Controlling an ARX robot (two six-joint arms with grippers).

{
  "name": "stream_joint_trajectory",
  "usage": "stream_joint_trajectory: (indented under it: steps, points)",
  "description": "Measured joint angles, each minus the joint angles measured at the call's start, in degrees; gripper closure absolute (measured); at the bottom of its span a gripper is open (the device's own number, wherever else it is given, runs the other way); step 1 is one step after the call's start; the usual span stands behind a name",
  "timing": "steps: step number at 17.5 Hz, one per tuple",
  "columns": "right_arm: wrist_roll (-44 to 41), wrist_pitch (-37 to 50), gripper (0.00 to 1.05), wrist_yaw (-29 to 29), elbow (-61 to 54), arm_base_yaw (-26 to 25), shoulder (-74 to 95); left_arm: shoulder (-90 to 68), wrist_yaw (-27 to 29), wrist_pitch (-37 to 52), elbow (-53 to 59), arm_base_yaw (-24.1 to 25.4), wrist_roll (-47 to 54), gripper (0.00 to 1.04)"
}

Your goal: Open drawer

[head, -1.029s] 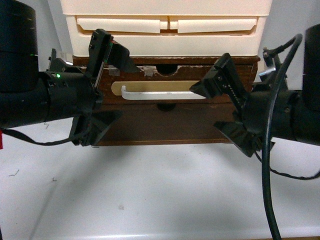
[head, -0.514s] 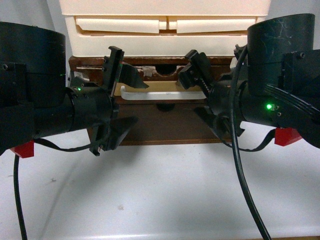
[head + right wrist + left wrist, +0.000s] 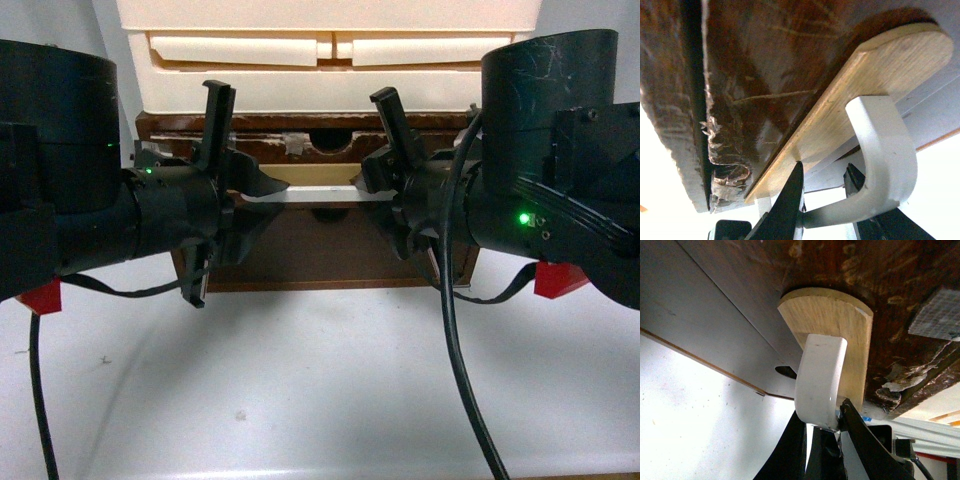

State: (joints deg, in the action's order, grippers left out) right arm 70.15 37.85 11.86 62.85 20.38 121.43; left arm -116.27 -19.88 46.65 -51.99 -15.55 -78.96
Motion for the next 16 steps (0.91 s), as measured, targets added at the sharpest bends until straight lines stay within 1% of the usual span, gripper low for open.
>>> stream_joint_trajectory:
  steps: [4, 5, 6, 8, 9, 10, 11, 12, 13, 14, 15, 16]
  points:
    - [2.21, 5.75, 0.83, -0.07, -17.62, 3.06, -11.13, 10.53, -3.1, 3.17, 15.1, -1.79, 0.09, 0.9]
    - [2.49, 7.02, 0.83, -0.52, -22.4, 4.2, -14.27, 14.91, -4.0, 3.8, 20.28, -2.75, 2.8, 0.78]
    - [2.47, 7.37, 0.83, -0.68, -25.83, 4.46, -16.68, 18.23, -4.81, 3.39, 23.41, -3.3, 4.63, 0.72]
    - [-3.52, 7.06, 0.7, -0.42, -30.73, 5.33, -19.58, 23.76, -5.01, 2.47, 27.63, -4.33, 7.08, 0.58]
    - [-6.84, 6.91, 0.58, -0.22, -32.87, 6.32, -21.27, 25.59, -4.39, 2.1, 29.03, -4.55, 7.82, 0.47]
    - [-9.44, 4.92, 0.46, -0.55, -33.4, 6.6, -22.47, 27.76, -3.52, -0.46, 29.7, -4.68, 9.01, 0.32]
    - [-12.24, 2.23, 0.31, -1.51, -34.42, 6.64, -24.44, 31.8, -3.5, -5.99, 29.83, -4.24, 11.43, 0.18]
    - [-13.99, 1.14, 0.2, -1.77, -35.12, 6.67, -26.91, 35.04, -3.19, -9.05, 30.32, -3.19, 13.81, 0.09]
    - [-14.75, 1.66, 0.13, -1.81, -35.1, 6.67, -27.96, 38.23, -2.67, -13.35, 30.42, -2.19, 16.37, 0.05]
    - [-15.67, 2.19, 0.05, -2.21, -34.97, 6.69, -28.37, 39.58, -2.47, -14.49, 30.51, -1.84, 17.68, 0.07]
    - [-21.57, 15.08, 0.11, -11.67, -37.29, 8.46, -24.9, 38.64, 3.21, -6.43, 32.13, -2.97, 22.05, 0.11]
    - [-30.77, 23.37, 0.2, -20.61, -40.96, 8.72, -22.12, 36.76, 16.31, 5.07, 35.67, -4.96, 33.11, 0.22]
